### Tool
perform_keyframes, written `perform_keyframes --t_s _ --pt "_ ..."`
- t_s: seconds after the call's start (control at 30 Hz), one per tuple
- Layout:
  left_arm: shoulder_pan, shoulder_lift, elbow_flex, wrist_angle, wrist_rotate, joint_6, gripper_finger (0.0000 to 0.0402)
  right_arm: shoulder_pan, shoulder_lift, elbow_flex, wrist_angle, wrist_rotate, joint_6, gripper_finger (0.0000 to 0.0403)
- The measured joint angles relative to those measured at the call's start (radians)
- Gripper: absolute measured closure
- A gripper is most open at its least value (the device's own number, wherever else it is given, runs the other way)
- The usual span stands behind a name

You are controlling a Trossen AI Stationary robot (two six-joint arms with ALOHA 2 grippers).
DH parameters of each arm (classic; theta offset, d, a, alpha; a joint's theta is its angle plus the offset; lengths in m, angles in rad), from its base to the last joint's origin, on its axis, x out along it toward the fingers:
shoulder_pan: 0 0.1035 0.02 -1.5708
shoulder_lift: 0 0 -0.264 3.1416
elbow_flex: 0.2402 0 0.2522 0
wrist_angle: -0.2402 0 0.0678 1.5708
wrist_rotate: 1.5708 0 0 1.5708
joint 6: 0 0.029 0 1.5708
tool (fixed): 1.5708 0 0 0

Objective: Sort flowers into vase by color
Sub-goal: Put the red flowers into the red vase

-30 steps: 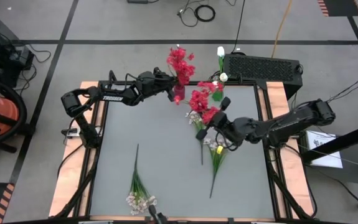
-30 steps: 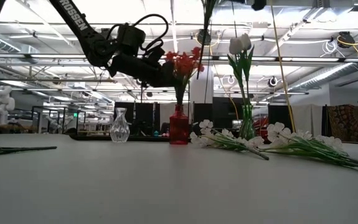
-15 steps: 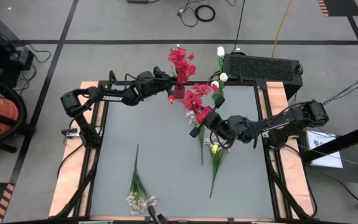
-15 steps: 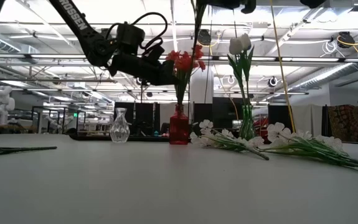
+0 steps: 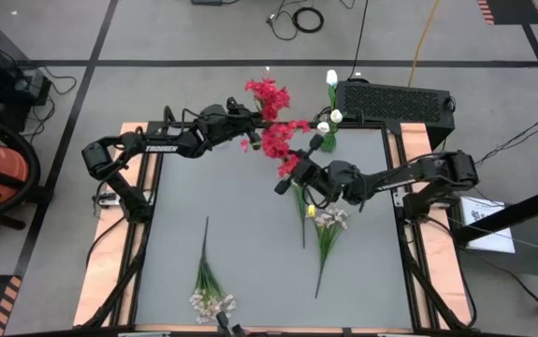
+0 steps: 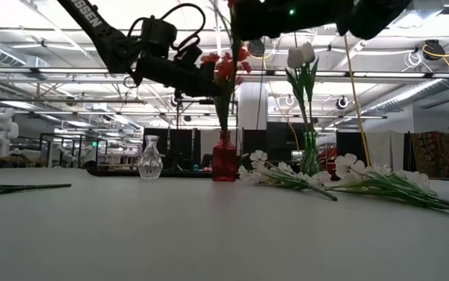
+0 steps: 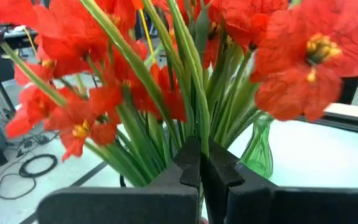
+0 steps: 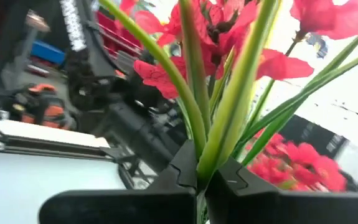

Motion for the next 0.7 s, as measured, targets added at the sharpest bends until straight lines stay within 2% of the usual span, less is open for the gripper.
perform_keyframes --t_s 0.1,0.23,0.4,0.7 --pt "0.001 0.0 0.0 -0.011 -0.009 0.0 0.04 -0.031 0.024 0.0 0.048 -0.066 -0.002 0.0403" --pt "0.001 0.0 0.0 -0.026 -0.038 0.0 0.04 -0.077 0.065 0.0 0.102 -0.074 -0.024 0.0403" --pt "0.001 0.0 0.0 -0.026 -0.045 0.001 0.04 -0.123 0.115 0.0 0.178 -0.146 -0.034 0.0403" --pt "0.003 0.0 0.0 -0.015 -0.055 0.028 0.0398 -0.17 0.172 0.0 0.242 -0.15 -0.094 0.0403"
